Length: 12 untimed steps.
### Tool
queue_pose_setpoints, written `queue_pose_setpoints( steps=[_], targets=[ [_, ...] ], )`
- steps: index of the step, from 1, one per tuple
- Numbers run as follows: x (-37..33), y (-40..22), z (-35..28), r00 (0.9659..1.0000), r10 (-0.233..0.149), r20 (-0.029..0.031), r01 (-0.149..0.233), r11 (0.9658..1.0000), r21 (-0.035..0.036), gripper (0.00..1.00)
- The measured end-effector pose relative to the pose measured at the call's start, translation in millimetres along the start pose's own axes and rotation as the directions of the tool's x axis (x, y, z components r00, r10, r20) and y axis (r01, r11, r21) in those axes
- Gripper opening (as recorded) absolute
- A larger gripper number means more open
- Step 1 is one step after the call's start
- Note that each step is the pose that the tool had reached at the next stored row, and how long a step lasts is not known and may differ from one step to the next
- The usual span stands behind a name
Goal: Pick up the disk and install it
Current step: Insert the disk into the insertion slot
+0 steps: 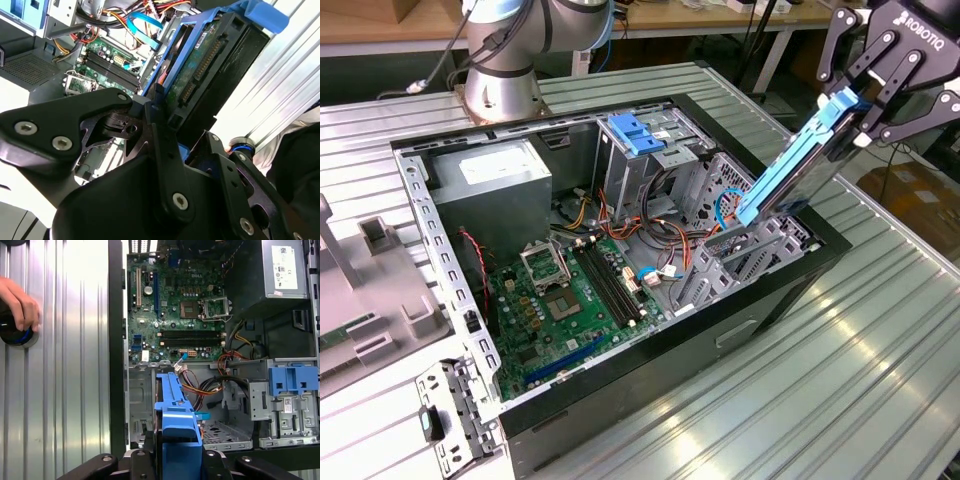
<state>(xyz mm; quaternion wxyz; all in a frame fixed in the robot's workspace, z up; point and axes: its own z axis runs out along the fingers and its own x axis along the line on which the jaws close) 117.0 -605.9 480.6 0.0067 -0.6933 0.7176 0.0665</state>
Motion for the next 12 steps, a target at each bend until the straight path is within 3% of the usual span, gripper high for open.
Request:
queue_pose_setpoints(
  steps=[12],
  targets=[
    [-1.3, 1.6, 19.7, 1.0, 0.0, -0.0001, 0.0, 1.0, 0.0, 0.36]
  ],
)
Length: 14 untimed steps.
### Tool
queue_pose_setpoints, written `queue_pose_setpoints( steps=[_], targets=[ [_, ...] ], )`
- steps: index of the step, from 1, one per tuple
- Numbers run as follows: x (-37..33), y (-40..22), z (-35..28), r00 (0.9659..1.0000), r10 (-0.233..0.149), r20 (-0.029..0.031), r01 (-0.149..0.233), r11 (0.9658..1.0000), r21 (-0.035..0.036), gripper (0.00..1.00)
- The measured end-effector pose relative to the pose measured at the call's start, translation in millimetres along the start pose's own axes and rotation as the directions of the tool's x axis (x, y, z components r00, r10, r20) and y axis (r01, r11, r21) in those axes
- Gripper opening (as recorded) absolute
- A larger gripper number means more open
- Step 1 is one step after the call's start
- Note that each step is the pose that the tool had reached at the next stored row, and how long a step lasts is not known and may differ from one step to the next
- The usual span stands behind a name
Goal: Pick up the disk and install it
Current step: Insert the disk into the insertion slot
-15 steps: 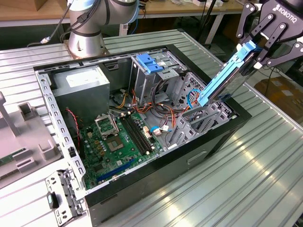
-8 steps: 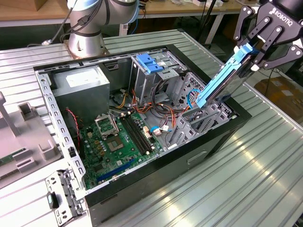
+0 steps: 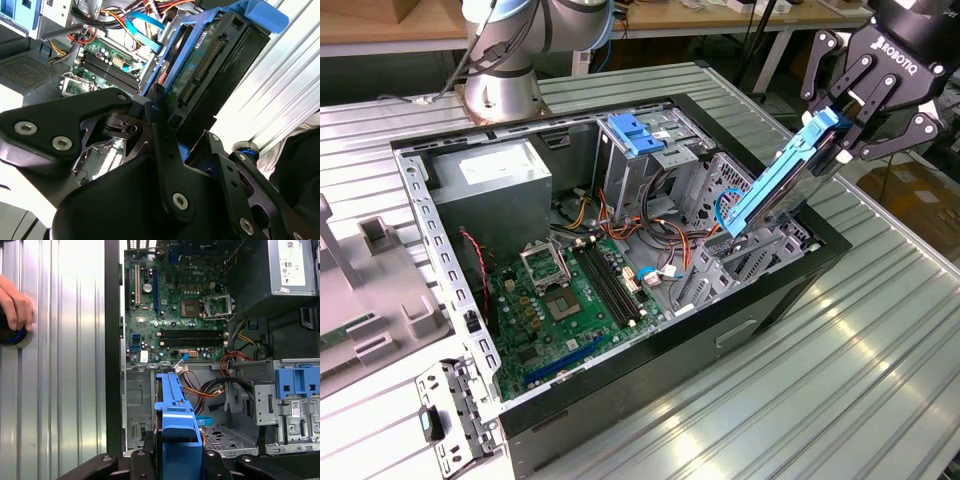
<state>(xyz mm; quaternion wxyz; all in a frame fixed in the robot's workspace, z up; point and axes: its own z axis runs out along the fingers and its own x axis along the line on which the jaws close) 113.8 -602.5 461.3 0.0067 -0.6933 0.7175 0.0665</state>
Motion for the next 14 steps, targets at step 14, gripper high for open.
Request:
queue_pose_setpoints(
  steps=[14],
  targets=[
    [-1.2, 1.3, 19.8, 1.0, 0.0, -0.0002, 0.0, 1.0, 0.0, 0.36]
  ],
)
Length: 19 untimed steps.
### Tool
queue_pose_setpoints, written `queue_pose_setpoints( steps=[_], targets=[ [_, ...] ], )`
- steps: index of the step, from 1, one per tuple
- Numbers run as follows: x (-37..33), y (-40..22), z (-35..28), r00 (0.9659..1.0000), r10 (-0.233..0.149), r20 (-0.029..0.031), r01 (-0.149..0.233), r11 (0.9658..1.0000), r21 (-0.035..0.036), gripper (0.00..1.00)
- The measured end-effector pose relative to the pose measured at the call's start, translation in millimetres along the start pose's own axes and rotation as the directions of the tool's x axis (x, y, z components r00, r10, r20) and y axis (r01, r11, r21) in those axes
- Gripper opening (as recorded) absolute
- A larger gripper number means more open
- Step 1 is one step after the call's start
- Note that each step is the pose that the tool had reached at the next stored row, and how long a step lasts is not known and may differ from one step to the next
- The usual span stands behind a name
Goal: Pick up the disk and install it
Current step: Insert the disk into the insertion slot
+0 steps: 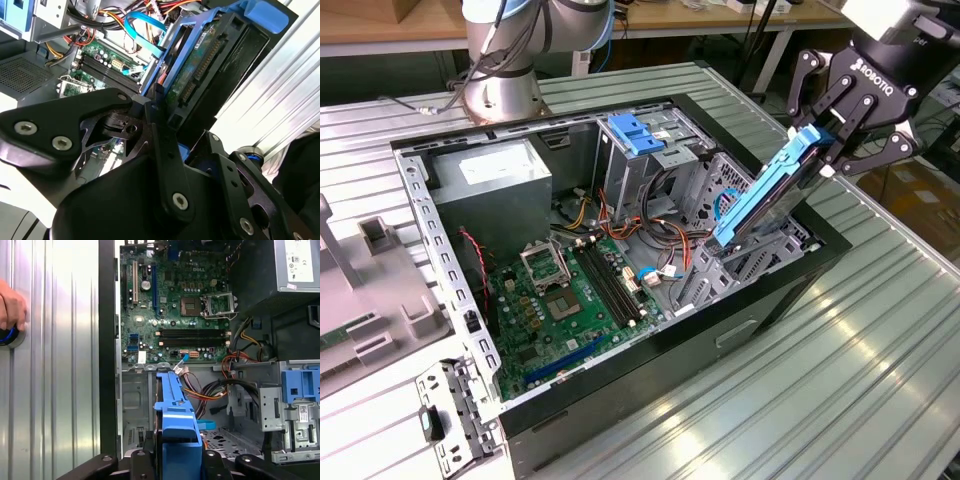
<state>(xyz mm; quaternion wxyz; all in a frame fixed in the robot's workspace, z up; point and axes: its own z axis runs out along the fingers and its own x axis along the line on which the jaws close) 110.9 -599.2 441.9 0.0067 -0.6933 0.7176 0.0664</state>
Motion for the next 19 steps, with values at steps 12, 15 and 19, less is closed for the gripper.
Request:
queue_pose_setpoints(
  steps=[12, 15, 19],
  targets=[
    [1.8, 0.4, 13.1, 1.0, 0.0, 0.0002, 0.0, 1.0, 0.0, 0.36],
    [2.1, 0.8, 15.9, 1.0, 0.0, 0.0, 0.0, 1.0, 0.0001, 0.36],
    [2.4, 1.0, 17.9, 1.0, 0.0, 0.0001, 0.0, 1.0, 0.0, 0.36]
  ],
)
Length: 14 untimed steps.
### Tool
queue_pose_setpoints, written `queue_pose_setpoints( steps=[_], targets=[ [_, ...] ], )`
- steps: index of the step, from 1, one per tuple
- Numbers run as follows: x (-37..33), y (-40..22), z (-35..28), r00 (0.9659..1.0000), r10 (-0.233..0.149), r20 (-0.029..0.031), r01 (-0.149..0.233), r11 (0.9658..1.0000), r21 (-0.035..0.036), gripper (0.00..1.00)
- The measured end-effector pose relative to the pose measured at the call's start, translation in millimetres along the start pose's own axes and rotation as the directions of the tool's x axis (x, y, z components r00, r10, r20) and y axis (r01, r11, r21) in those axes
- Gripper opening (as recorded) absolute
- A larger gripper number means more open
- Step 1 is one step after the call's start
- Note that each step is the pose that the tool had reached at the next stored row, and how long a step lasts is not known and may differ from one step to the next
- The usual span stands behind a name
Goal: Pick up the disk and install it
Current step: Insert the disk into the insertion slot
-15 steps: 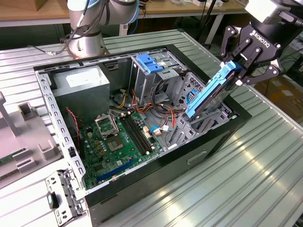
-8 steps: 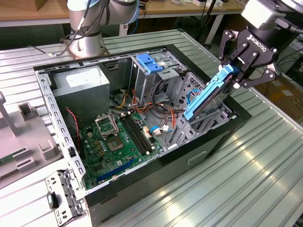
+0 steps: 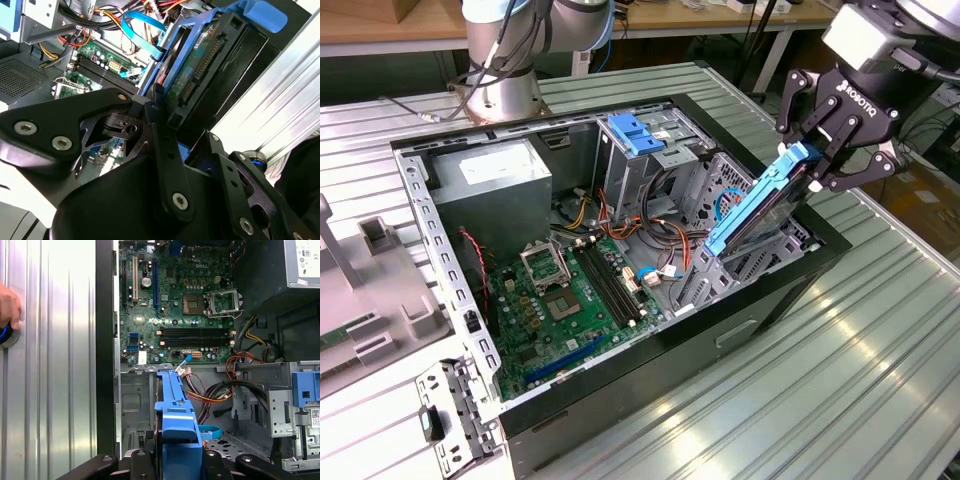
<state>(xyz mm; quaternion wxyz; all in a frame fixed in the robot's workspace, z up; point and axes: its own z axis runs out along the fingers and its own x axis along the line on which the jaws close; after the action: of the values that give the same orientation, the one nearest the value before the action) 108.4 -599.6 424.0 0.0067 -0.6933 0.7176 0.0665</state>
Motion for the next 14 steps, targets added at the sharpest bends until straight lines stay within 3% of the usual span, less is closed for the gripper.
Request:
queue_pose_setpoints(
  steps=[10, 13, 14],
  targets=[
    [0.4, -0.1, 0.6, 1.0, 0.0, -0.0003, 0.0, 1.0, 0.0, 0.38],
    [0.5, -0.1, 0.8, 1.0, 0.0, 0.0001, 0.0, 1.0, 0.0, 0.5],
    [0.6, -0.1, 0.8, 1.0, 0.0, 0.0, 0.0, 1.0, 0.0, 0.5]
  ],
)
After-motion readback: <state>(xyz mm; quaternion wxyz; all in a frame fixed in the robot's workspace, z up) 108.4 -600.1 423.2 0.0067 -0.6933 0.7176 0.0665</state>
